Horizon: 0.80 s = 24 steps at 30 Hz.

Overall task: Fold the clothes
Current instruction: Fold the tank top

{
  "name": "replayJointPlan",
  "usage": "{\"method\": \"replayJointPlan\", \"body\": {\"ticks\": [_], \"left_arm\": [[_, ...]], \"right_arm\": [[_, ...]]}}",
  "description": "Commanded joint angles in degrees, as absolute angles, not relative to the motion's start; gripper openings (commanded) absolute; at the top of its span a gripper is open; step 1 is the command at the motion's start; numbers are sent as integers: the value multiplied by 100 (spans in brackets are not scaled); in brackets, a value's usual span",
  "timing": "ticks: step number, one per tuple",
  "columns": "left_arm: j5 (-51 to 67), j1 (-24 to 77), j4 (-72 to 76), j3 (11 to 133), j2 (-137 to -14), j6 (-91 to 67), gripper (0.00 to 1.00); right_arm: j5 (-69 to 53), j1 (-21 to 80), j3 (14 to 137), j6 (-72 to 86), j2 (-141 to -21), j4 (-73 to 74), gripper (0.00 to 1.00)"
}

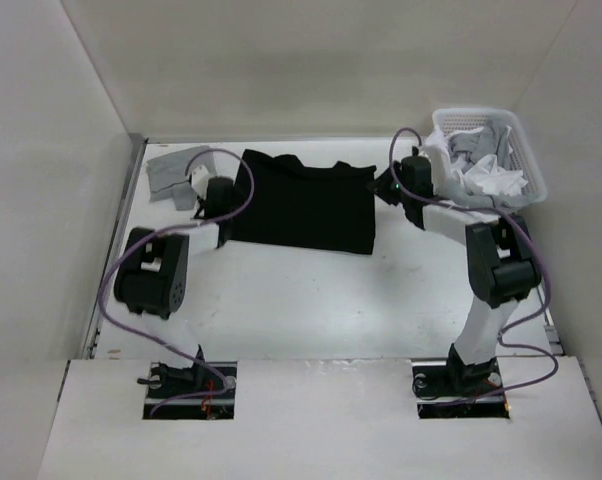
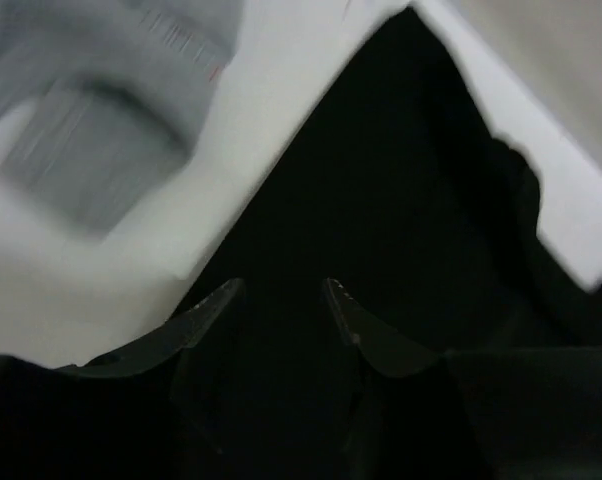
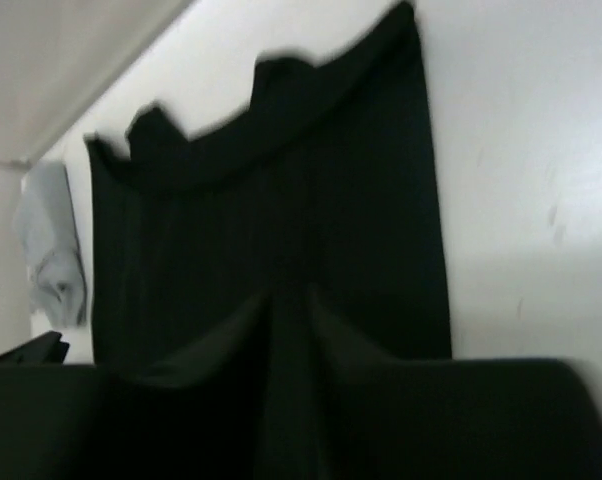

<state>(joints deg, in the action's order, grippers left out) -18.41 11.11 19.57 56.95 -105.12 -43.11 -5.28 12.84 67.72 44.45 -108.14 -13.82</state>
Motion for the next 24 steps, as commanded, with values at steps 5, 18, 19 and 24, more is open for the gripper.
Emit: {"method": "replayJointPlan", "body": {"ticks": [5,18,19,24], "left_arm": [[-2164,1201,2892,3166,-8272,-4991,30],[-721,356,3920,2778,-9246,-5879,33],[-695,356,3894,2734,-9255,-5915,31],[-887,347,3578,2505,-9018,-6038,29]], "right_arm": [[-9,2393,4643,4693,-9072,-2618,0],[26,2606,2875,4957,-8455,-3471,40],[35,2571,2796,5018,-8472,-3550,42],[0,2369,2593,5194,-8578,-3814,47]]}}
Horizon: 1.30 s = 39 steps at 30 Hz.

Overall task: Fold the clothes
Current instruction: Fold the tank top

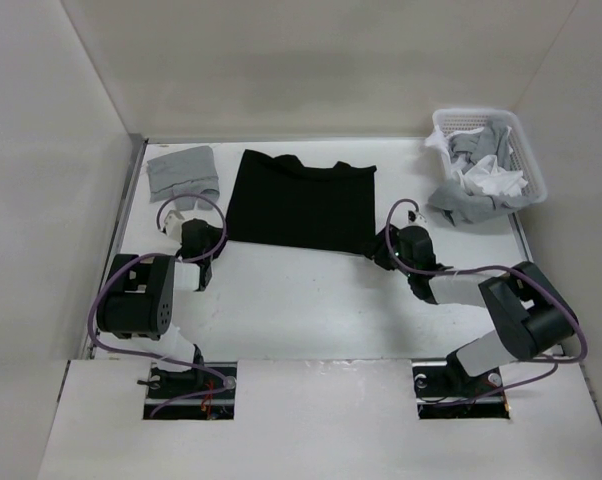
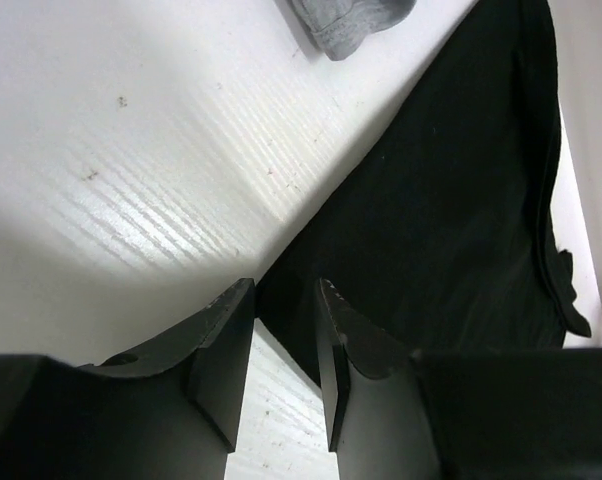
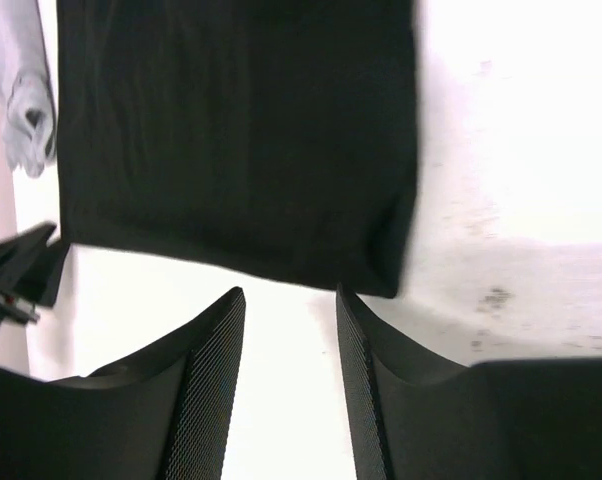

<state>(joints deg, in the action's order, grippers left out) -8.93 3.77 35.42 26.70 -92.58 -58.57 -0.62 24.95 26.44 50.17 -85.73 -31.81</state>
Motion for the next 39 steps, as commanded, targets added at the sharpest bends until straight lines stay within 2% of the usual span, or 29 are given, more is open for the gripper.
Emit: {"method": "replayJointPlan", "body": {"ticks": [1,7,18,22,26,30,39], "left_arm": [[-966,356,3481,2505,-8957,-6038,29],[-1283,417,3042,2566,-8921,-6029,29],[-1362,356,2742,2461,-8806,-5941,32],[-1257,382,2935,2592,-8991,-5924,29],[-1195,444,2971,2742,-9123,-5924,20],[-1230,444,2979,2891,-9290,-5941,9],[-1213,470,3357,2953,-9475,-6003,2]], "right_arm": [[-9,2351,2575,5229,-8622,-3841,47],[0,2237,2496,5449,-8789,-3850,48],[88,2201,2188,5432,-8331,-3647,48],[106,2210,2206,5493,-8648,-3814,48],[114,2210,2241,5555,-8850,-3902,47],[141,2210,2346,5634,-9087,-3937,42],[228,2219,2399,5801,-9395,-4280,15]]}}
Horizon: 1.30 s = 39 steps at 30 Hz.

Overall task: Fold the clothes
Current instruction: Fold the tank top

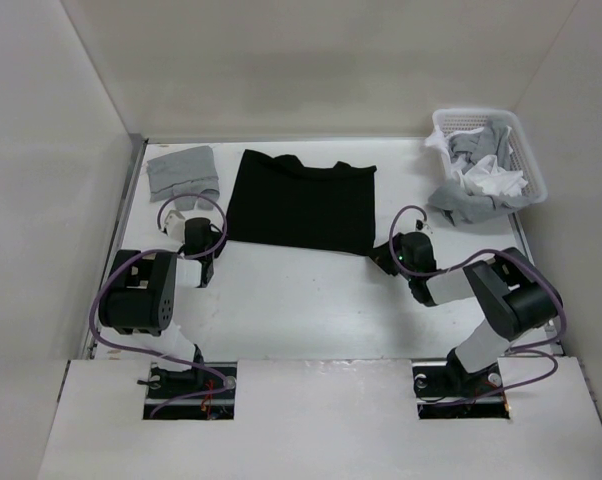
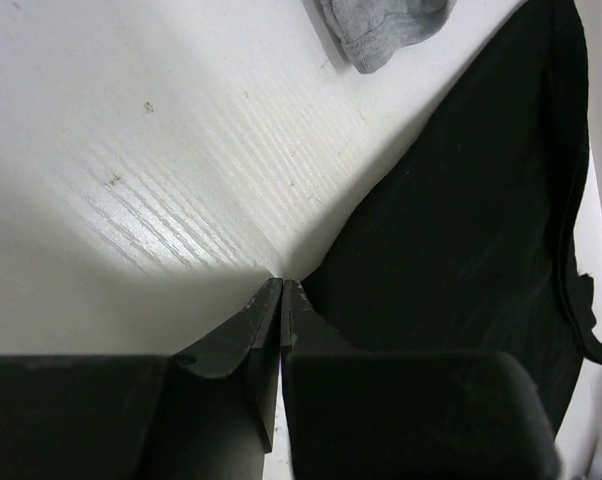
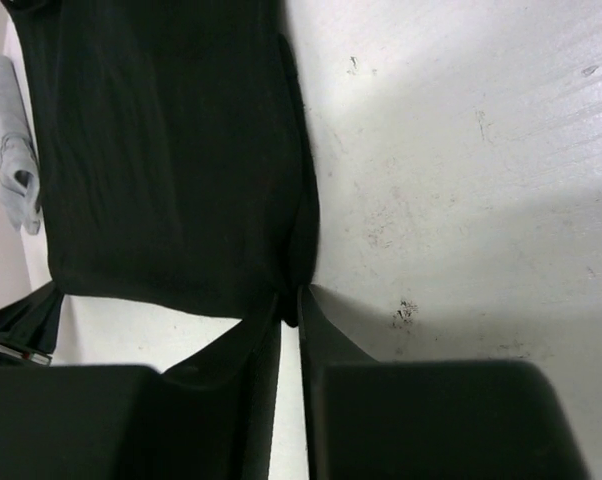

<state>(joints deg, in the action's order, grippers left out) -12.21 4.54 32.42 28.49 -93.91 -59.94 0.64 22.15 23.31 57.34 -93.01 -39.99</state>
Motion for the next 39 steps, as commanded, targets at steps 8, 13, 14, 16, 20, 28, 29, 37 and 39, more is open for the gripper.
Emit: {"method": "replayJointPlan", "body": {"ticks": [8,13,14,16,20,28,29,37,39], "left_arm": [[-1222,488,3481,2857,-8835,-5915,0],[-1248,488,3025,2655,-7509,-5722,0],[-1248,505,2789,2619,-7053,-5652,0],[-1222,549,2358,2593,-6246,-5547,0],[-1257,777,1180,2803,-4442,-5335,0],[-1670,1348,-676,4534,-2479,-4650,0],[-1679,1401,-720,4613,-2470,-4641,0],[-1740,1349,-300,4000,-3303,-4702,0],[-1775,1244,51,3693,-3777,-4720,0]], "right_arm": [[325,2271,2365,5617,-8949,-4359,3],[378,2456,2145,5283,-7702,-3851,2],[439,2543,2101,5143,-7186,-3467,2],[588,2719,2066,4906,-6177,-2651,1],[1158,3255,2442,4466,-3898,-549,1],[2443,4722,4638,3683,-2373,2047,2],[2504,4872,4806,3630,-2451,2083,2],[1831,4340,4510,3586,-3575,1101,3],[1129,3716,4203,3787,-4067,556,3]]}}
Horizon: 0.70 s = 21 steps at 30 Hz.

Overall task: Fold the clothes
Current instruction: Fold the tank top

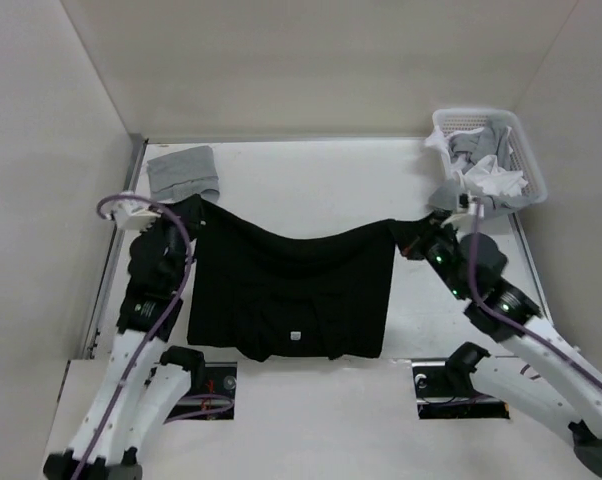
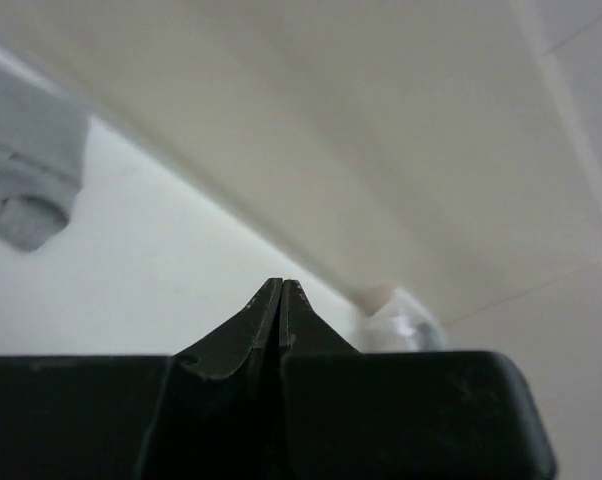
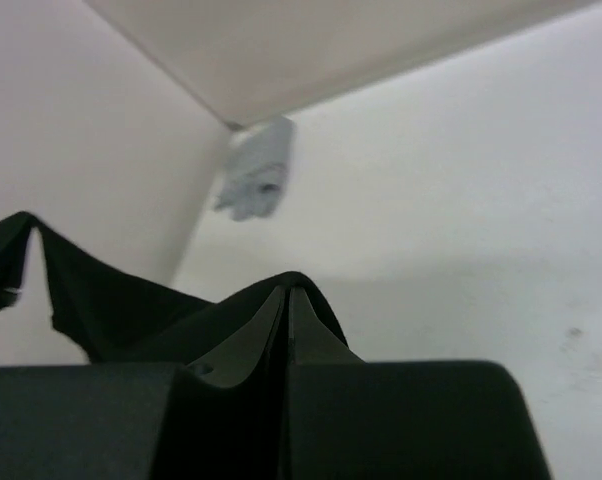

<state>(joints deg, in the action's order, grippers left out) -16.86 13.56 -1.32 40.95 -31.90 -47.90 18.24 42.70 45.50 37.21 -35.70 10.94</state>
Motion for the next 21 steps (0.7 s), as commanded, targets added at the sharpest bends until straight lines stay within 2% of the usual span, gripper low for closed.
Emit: {"method": "replayJointPlan", "body": {"ticks": [1,5,8,10,12,16,21], "left_arm": [[-1758,1165,296,3544,-4093,-4781,0],[-1539,919,1658,3339,-6015,-5176,0],[-1275,717,2512,3847,-7633,-5387,0],[-1065,576,2698,4252,-8215,-5545,0],[-854,532,2716,4534,-8367,-5686,0],[-853,637,2672,4492,-7903,-5511,0],[-634,497,2584,3334,-6805,-5703,0]], "right_arm": [[768,3391,4079,3910,-4365,258,3],[-262,2274,3928,4245,-6217,-1183,4],[-623,1834,4568,4307,-7739,-1704,3],[-703,1649,5060,4315,-8364,-1828,3],[-808,1499,5404,4350,-8656,-1819,3],[-923,1384,5371,4359,-8447,-1820,3],[-932,1331,4126,4429,-7491,-1907,3]]}}
